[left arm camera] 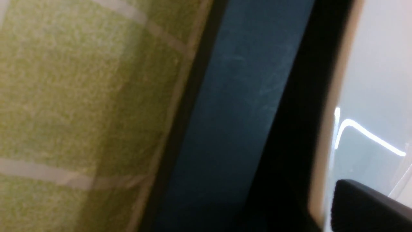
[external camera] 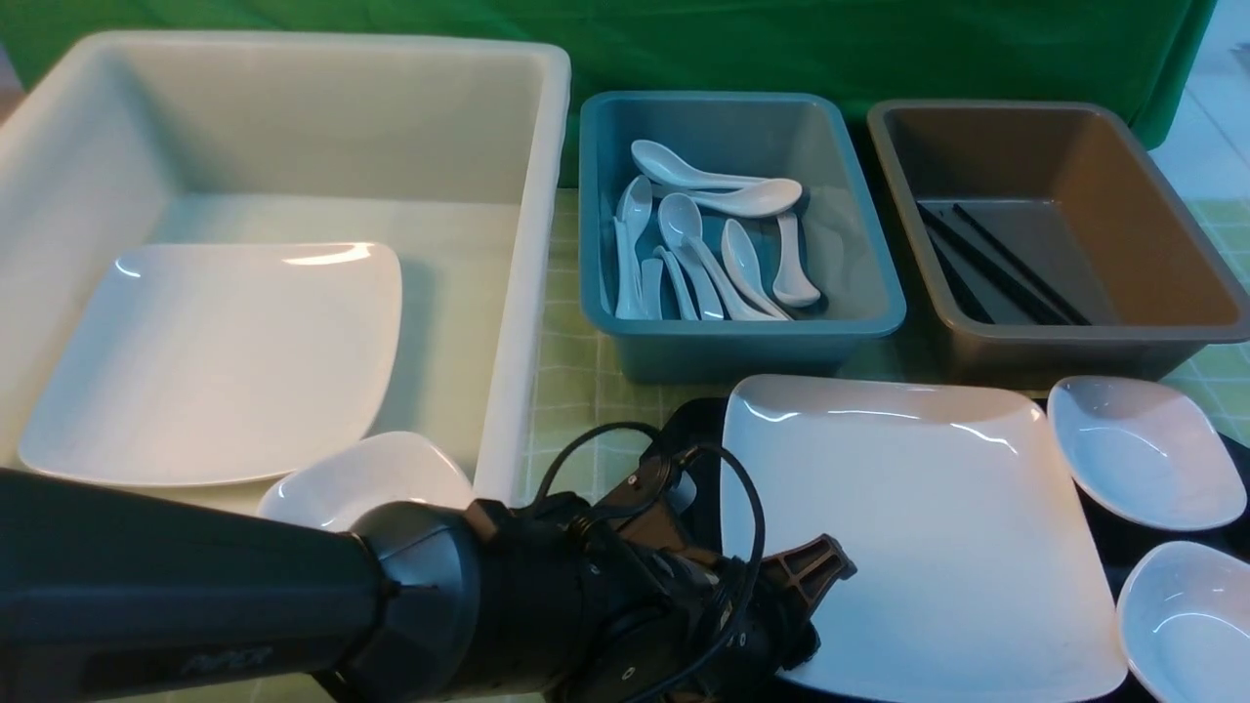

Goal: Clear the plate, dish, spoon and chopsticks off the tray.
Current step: Use the left arm to grab a plate from the dinner plate, then use the left arm to put the plate into the large storage box on the left

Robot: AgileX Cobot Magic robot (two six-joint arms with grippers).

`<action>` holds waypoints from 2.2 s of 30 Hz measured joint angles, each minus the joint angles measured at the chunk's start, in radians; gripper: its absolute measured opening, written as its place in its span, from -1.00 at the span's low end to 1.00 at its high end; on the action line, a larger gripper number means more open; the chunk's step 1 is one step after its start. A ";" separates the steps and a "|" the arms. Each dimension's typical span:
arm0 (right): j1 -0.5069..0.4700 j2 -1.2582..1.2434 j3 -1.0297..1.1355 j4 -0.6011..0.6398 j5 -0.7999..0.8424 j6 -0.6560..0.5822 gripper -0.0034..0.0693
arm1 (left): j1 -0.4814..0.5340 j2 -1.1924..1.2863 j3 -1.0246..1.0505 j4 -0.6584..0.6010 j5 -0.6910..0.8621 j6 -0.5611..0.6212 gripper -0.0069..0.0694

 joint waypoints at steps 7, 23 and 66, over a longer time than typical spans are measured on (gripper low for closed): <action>0.000 0.000 0.000 0.000 0.000 0.000 -0.53 | 0.005 -0.013 -0.002 -0.028 -0.048 0.057 -0.70; 0.000 0.000 0.000 0.000 0.000 0.000 -0.49 | 0.005 -0.201 -0.003 0.063 0.243 0.234 -0.72; 0.000 0.000 0.000 0.000 0.000 0.000 -0.41 | 1.247 -0.751 -0.183 -0.686 0.724 1.344 -0.79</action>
